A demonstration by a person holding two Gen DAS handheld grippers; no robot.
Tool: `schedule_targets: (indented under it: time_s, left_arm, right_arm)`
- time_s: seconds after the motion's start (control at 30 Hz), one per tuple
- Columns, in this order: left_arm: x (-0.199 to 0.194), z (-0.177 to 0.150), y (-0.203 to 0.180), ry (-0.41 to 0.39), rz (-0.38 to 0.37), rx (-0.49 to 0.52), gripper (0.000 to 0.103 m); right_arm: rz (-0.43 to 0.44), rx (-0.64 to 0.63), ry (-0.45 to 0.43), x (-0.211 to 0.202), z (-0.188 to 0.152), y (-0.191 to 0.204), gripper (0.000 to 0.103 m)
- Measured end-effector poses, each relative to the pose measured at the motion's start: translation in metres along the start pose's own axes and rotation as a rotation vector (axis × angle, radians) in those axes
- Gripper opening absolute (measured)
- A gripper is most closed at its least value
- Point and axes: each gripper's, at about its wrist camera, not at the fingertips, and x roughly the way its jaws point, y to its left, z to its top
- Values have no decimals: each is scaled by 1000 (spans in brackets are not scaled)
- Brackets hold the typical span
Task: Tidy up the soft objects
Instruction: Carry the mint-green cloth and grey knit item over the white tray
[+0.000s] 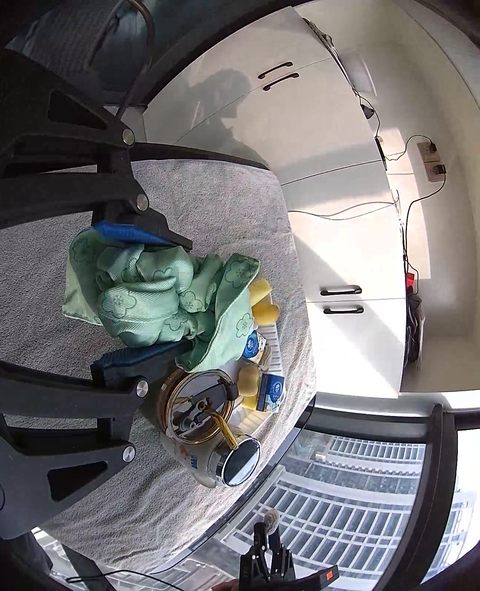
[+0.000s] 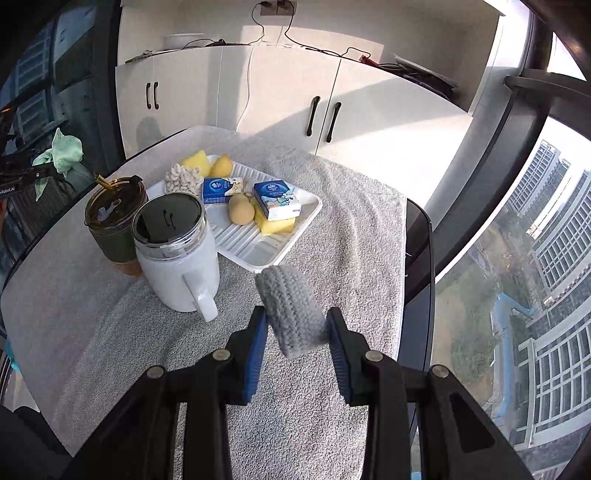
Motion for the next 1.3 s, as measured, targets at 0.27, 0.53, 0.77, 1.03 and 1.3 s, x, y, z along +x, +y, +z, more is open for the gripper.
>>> schedule_targets:
  time_s: [0.27,0.53,0.77,1.03,1.3]
  left_arm:
    - [56,64,11,48,-15,111,44]
    - [127,107,-20,123,-138,269,44]
    - [183,118,-41,188,-226,339,44]
    - [228,112,-59,256,-268,395,44]
    - [247,102,-67,291,-273,413,44]
  right_arm:
    - [-26,-54,19,26,78,-47,35]
    - [-10,-195,73,68,137,-50,35]
    - [84,-313,125,120,157,-25,35]
    - [193,-431,186,179,166,17,35]
    - [247,-531,224,213,158,62,35]
